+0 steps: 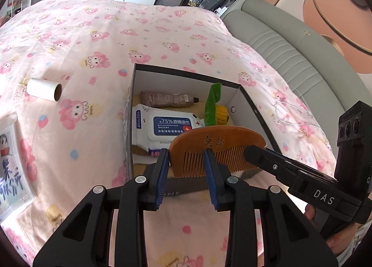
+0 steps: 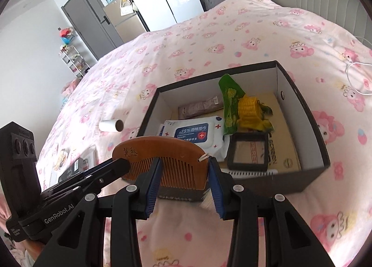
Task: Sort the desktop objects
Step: 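Carry the comb over the DAPHNE box and lower it inside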
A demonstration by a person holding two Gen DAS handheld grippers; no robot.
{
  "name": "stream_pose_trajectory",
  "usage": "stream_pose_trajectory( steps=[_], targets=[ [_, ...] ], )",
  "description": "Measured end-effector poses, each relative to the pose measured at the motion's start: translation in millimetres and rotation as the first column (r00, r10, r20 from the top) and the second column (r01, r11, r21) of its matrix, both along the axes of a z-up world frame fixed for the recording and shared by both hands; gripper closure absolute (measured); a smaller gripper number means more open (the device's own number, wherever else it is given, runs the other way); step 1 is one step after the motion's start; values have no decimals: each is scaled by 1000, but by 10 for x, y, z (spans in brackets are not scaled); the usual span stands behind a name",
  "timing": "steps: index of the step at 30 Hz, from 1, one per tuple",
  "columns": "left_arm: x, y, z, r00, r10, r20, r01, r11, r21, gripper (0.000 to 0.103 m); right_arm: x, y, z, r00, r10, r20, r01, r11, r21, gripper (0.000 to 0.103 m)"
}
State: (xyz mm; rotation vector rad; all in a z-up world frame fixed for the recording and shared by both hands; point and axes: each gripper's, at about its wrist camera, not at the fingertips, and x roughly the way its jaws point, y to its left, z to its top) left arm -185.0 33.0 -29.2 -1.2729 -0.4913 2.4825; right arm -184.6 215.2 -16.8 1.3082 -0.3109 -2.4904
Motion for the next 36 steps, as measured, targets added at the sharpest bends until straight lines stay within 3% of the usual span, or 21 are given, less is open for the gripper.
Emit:
stream_pose_trajectory(
  steps=[7, 11, 12, 15, 18, 21, 25, 36],
  targets=[
    [-347, -54, -294, 996, 34, 77, -34, 999, -4, 72, -407, -68, -195, 999, 13, 39, -13, 1000, 8, 67],
    [-428, 21, -229, 998, 24, 50, -22, 999, -38, 73, -566, -145, -198, 999, 25, 39, -26, 1000, 12, 67],
    [-448, 40, -213, 999, 21, 44, -19, 999, -46, 81, -606, -177, -142, 999, 34, 26, -34, 999, 16, 67],
    [-509, 96, -164, 1000, 12, 24, -10, 997, -71, 83, -655, -289, 22, 995, 101, 1, -101, 994, -44, 70],
    [-571, 165, -166, 1000, 6, 28, -3, 995, -104, 85, -658, -458, 56, 994, 108, -24, -107, 993, 59, 70],
    [-582, 118, -333, 996, 16, 89, -11, 998, -57, 85, -670, -395, -74, 997, 76, 16, -77, 997, 33, 70],
    [-545, 47, -444, 993, 31, 114, -25, 998, -54, 84, -639, -293, -168, 998, 46, 41, -47, 998, 31, 70],
    [-352, -14, -269, 998, 39, 56, -34, 996, -82, 84, -423, -163, -187, 999, -2, 37, 0, 999, 53, 70]
  ],
)
